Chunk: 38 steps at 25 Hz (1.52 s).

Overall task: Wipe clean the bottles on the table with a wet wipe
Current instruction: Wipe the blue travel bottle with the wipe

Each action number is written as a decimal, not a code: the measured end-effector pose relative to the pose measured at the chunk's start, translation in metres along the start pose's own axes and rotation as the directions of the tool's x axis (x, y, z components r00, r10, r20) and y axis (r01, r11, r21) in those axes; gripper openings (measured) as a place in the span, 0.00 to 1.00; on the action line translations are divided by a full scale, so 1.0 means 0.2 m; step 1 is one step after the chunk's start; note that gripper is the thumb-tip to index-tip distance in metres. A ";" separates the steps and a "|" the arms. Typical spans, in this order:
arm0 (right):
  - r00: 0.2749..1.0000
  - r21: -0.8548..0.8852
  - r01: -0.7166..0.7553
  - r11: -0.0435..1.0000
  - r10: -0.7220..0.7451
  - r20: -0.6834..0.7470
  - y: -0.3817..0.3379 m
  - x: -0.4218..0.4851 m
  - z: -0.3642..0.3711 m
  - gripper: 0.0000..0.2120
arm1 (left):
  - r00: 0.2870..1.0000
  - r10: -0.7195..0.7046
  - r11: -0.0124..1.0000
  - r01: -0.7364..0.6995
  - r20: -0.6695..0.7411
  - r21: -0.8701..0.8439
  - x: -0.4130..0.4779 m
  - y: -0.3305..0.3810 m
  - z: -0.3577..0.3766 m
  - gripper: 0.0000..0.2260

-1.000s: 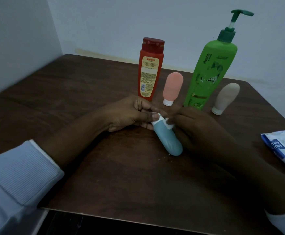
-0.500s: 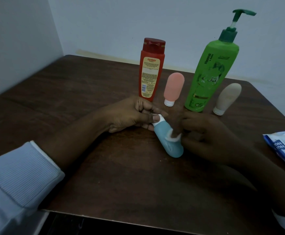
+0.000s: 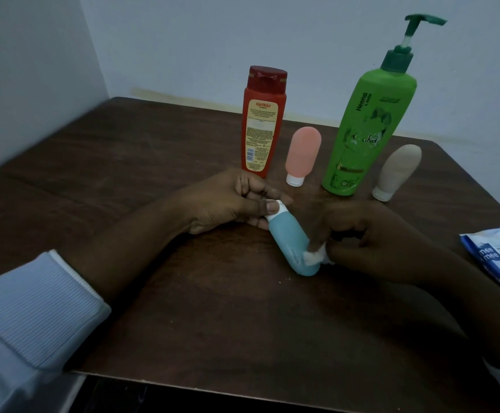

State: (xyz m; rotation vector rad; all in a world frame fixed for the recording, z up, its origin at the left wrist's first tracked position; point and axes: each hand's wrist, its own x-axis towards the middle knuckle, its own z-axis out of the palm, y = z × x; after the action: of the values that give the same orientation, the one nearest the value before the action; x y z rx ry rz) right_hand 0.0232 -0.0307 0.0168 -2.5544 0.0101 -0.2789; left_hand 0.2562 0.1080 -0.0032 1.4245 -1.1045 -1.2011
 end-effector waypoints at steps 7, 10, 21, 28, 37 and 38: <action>0.956 -0.254 0.006 0.967 -0.080 -0.281 0.02 0.07 0.11 0.14 | 1.000 0.005 1.000 -0.005 0.014 -0.016 0.00 0.00 0.00 0.13; 0.995 -0.160 0.020 0.987 -0.035 -0.091 0.03 0.04 0.04 0.11 | 1.000 -0.003 1.000 0.003 0.008 -0.008 0.00 0.00 0.00 0.13; 0.960 -0.326 0.094 0.941 -0.172 -0.221 -0.07 0.08 0.14 0.11 | 1.000 0.004 1.000 -0.004 -0.010 0.003 0.01 0.01 0.01 0.12; 0.964 -0.242 0.254 0.936 -0.224 0.144 -0.13 0.01 0.05 0.05 | 1.000 -0.020 1.000 0.020 -0.003 -0.006 0.02 0.00 0.00 0.13; 0.978 -0.364 0.203 0.909 -0.209 0.022 -0.11 0.06 0.13 0.12 | 1.000 -0.006 1.000 0.006 -0.006 0.014 0.01 0.00 0.00 0.13; 0.977 -0.349 0.212 0.913 -0.201 0.068 -0.12 0.05 0.10 0.10 | 1.000 -0.015 1.000 0.015 -0.003 0.004 0.01 0.00 0.00 0.13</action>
State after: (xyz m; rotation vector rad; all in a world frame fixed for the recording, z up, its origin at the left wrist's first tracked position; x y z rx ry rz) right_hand 0.0363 -0.0007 0.0148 -2.9250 -0.2449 -0.3448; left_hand 0.2562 0.1056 -0.0029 1.4400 -1.0967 -1.2080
